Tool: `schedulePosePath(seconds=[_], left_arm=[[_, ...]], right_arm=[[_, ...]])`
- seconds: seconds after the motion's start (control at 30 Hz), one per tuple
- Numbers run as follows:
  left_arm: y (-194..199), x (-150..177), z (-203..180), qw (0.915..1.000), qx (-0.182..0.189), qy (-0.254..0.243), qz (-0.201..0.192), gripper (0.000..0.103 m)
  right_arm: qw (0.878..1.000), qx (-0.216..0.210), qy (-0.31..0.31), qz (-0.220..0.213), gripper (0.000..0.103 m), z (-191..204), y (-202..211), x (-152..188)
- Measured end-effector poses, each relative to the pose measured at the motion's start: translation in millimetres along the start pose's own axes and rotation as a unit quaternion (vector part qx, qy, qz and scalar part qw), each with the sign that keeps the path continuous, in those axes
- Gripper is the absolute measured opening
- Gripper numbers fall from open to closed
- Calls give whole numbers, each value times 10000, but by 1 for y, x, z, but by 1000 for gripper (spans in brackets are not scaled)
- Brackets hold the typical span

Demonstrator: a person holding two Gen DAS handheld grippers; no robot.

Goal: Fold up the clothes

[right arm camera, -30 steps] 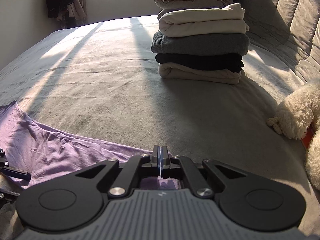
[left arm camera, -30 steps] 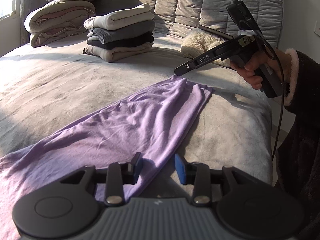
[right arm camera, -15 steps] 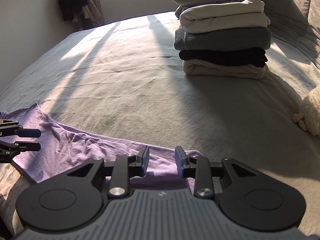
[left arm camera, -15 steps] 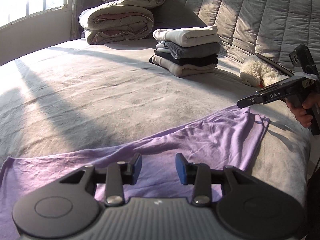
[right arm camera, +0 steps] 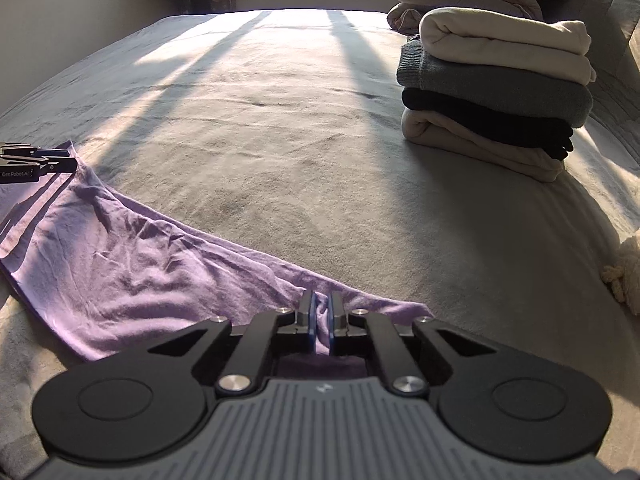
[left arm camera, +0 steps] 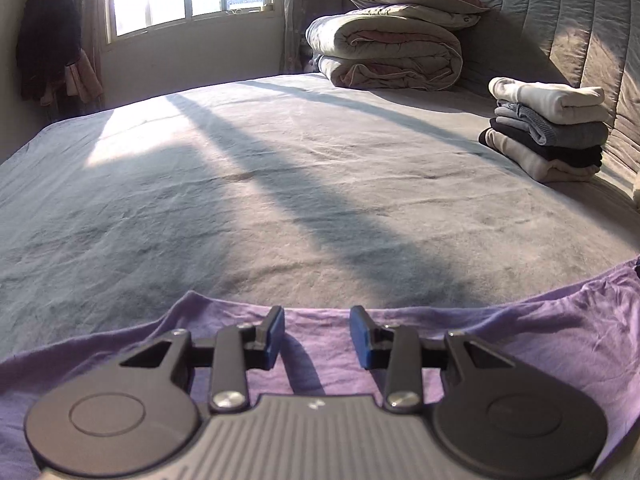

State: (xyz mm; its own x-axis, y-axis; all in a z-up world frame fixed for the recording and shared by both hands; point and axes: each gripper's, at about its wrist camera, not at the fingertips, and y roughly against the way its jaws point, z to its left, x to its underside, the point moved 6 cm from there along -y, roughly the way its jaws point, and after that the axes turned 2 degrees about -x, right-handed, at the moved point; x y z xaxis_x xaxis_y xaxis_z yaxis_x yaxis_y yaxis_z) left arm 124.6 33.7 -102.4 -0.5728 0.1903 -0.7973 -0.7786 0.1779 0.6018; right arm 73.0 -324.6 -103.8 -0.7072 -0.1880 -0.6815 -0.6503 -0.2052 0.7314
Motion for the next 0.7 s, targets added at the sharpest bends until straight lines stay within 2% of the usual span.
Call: schedulePosePath(seconds=[0.13, 0.23, 0.27, 0.33, 0.6, 0.7], left_arm=[[1, -3, 19, 9997, -129, 170, -101, 36], [0, -3, 21, 9996, 14, 282, -78, 36], [0, -2, 20, 9995, 73, 310, -75, 28], [-1, 1, 13, 9994, 129, 296, -105, 21], [-3, 12, -15, 9988, 355, 241, -224, 21], [-2, 13, -16, 9988, 266, 251, -338, 21]], right_arm=[[9998, 172, 23, -78, 3, 1, 3, -1], [9993, 309, 76, -184, 3, 1, 8, -4], [9991, 356, 100, -222, 3, 2, 10, -5], [9985, 433, 141, -299, 3, 3, 14, -6], [9959, 639, 249, -590, 3, 5, 29, -9], [9946, 724, 317, -667, 3, 5, 34, -9]])
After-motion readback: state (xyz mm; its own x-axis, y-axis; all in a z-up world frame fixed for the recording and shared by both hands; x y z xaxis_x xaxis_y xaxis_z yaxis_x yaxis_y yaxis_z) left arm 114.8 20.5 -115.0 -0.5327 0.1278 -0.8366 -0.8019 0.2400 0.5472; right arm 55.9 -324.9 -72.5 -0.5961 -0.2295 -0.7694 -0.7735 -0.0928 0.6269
